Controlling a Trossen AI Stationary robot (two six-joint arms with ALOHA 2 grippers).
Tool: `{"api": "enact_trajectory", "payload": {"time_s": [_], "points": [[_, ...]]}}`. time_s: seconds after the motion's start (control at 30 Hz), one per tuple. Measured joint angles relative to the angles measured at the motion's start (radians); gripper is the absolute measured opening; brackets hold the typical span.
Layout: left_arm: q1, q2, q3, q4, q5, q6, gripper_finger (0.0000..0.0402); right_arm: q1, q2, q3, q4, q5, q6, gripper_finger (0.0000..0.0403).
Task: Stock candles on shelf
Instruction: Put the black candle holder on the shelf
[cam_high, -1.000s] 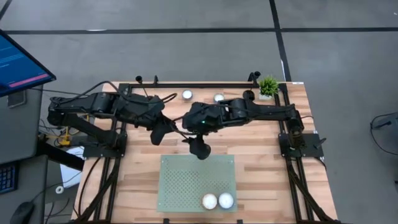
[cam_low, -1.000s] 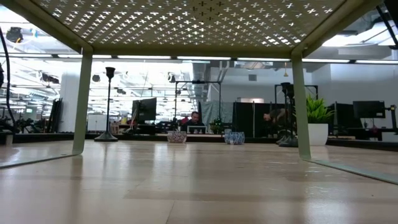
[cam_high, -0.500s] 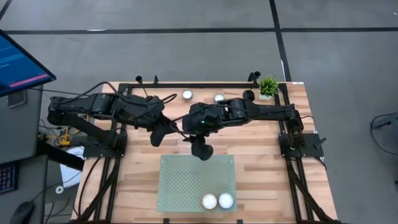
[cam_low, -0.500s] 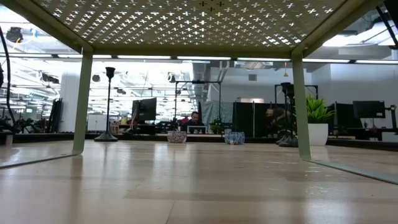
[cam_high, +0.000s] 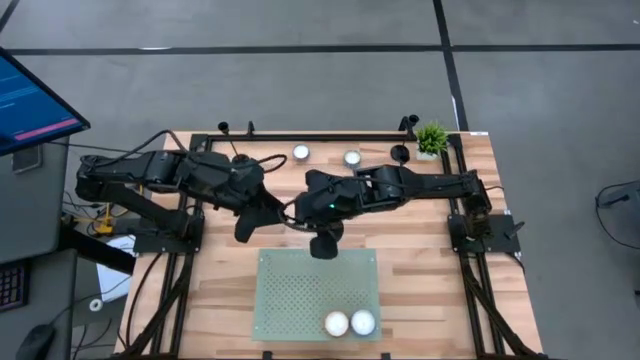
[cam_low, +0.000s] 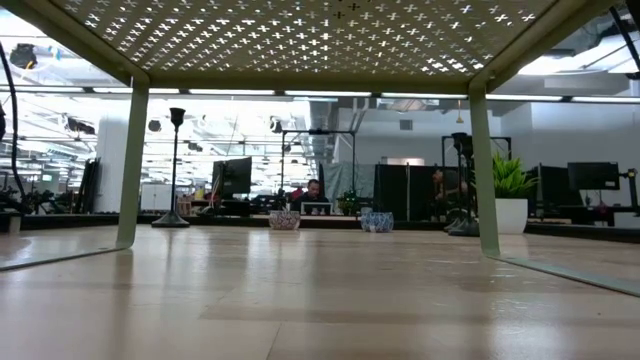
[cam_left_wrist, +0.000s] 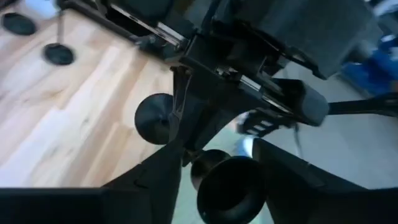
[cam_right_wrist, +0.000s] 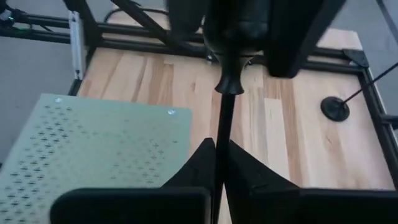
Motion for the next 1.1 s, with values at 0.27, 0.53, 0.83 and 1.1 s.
{"api": "enact_trajectory", "payload": {"time_s": [0.27,0.53,0.83,1.1], "points": [[0.001,-0.061,0.0,0.061,0.056,-0.008,0.0239,0.075,-0.059,0.0,-0.001,0.151,0.021,0.0003],[0.001,-0.16,0.0,0.151,0.06,0.036,0.0239,0.171,-0.043,0.001,0.267,0.244,-0.011,0.0001],[0.001,-0.268,0.0,0.207,0.026,0.106,0.0227,0.271,0.068,0.0,0.585,0.273,-0.077,0.0001],[0.001,-0.277,0.0,0.264,0.026,0.136,0.0222,0.33,0.086,-0.027,0.715,0.347,-0.068,0.0]]}}
